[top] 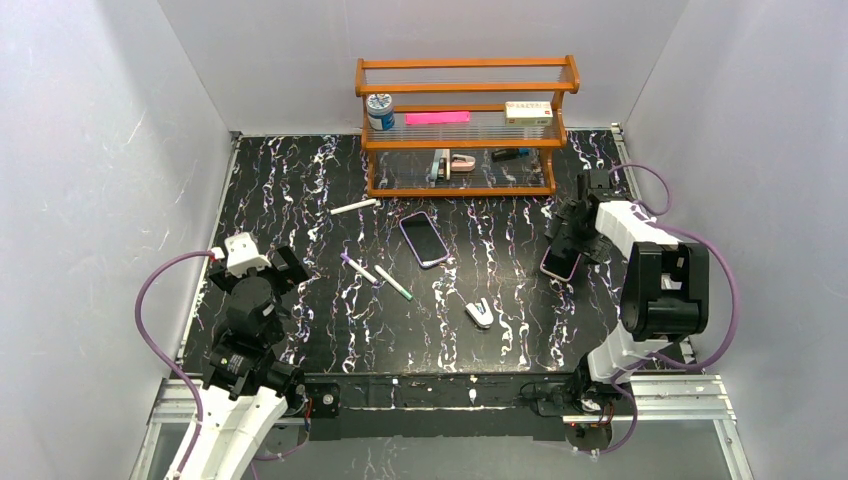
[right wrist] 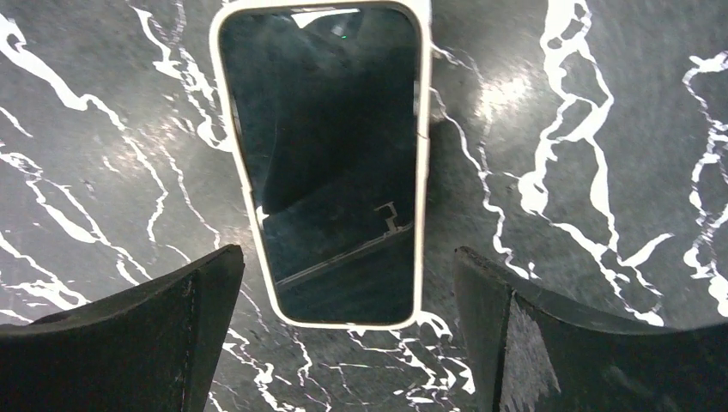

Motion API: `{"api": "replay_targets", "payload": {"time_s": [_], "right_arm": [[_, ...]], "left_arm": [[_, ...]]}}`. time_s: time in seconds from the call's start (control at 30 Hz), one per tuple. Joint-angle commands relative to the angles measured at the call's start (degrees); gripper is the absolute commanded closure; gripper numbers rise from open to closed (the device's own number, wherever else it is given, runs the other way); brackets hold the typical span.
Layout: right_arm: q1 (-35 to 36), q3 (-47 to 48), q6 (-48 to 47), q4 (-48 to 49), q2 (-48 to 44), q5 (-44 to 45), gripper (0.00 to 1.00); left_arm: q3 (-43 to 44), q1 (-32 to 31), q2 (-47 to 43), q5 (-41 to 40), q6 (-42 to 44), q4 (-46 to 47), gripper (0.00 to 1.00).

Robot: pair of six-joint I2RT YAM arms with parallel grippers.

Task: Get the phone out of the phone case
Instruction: Pick up the phone at the center of the board.

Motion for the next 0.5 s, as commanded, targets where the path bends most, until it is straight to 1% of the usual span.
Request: {"api": "replay_targets", "payload": {"time_s": [0.0,0.07,0.2,0.47], "right_arm": [[0.16,3.98,0.25,2.84,2.24,-2.77,0.01],[0.21,5.25,0.26,2.62,4.21,-2.76,0.01],[0.15,7.46,0.61,1.01,7.65,-1.46,0.01],[0.21,8.15,0.73,-0.5,10.04,1.62,0.01]], "left_arm": [[0.54,-0.22,1.03,-2.15,-1.48,-0.71,0.02],[1.12,-0.22,1.5,-2.05,-2.29,-0.87,0.02],[2.28,-0.28,1.71,1.08,-1.87,-1.63,0.02],[2.11,-0.26,2.6,0.35,-1.62,-1.8,0.02]]}}
